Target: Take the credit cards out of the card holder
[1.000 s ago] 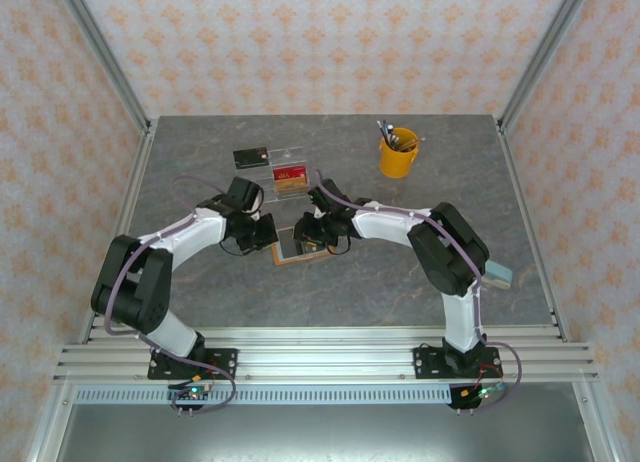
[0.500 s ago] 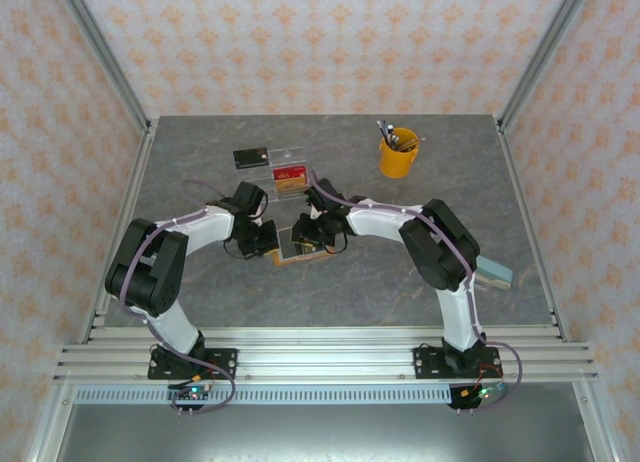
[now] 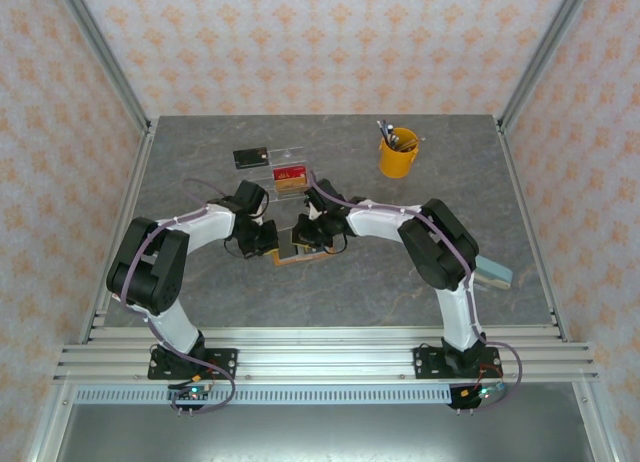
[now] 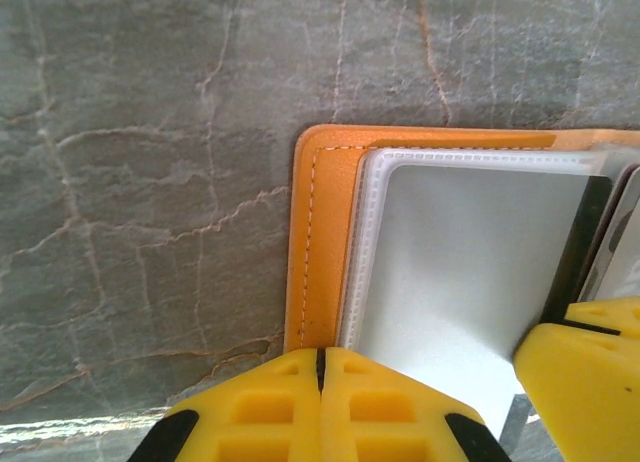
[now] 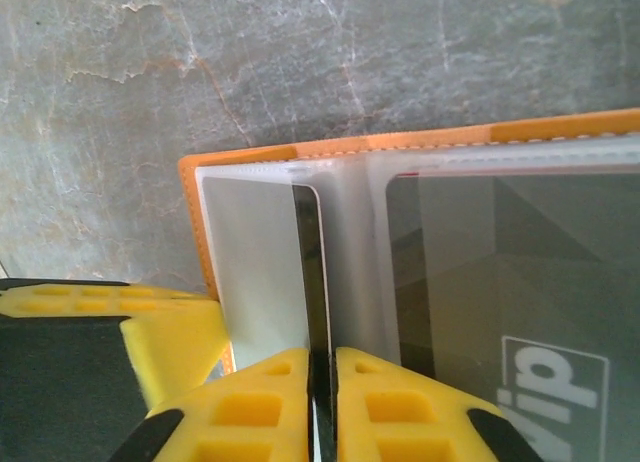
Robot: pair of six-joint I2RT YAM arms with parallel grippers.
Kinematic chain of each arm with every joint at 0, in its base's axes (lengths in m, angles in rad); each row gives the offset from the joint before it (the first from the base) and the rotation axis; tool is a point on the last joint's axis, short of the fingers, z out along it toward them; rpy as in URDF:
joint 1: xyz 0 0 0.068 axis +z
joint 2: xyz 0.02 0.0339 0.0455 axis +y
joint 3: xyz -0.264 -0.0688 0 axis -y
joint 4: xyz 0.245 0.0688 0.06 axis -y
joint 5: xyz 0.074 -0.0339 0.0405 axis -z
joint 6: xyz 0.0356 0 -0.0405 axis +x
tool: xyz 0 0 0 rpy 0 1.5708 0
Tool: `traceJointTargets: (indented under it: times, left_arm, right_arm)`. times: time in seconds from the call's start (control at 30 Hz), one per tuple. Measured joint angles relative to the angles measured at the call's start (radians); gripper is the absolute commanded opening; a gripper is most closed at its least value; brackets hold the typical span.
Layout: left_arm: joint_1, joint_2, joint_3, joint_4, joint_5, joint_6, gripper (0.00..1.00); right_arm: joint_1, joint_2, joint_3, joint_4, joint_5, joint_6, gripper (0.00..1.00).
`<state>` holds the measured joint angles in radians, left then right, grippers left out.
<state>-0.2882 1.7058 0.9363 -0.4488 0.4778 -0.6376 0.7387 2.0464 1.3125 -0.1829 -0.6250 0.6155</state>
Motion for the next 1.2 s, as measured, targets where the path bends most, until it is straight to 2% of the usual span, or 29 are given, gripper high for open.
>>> traceJointTargets:
  times: [0.5, 0.83, 1.2]
  left_arm:
    - [0.0, 0.006, 0.013, -0.01, -0.006, 0.011, 0.0]
    - [0.0, -0.013, 0.011, 0.057, 0.048, 0.01, 0.0]
    - [0.001, 0.023, 0.015, 0.058, 0.039, 0.01, 0.0]
  right_arm:
    - [-0.01, -0.046, -0.049, 0.008, 0.015, -0.013, 0.1]
    - [-0.013, -0.05, -0.052, 0.013, -0.001, -0.015, 0.1]
    - [-0.016, -0.05, -0.058, 0.038, -0.023, -0.006, 0.15]
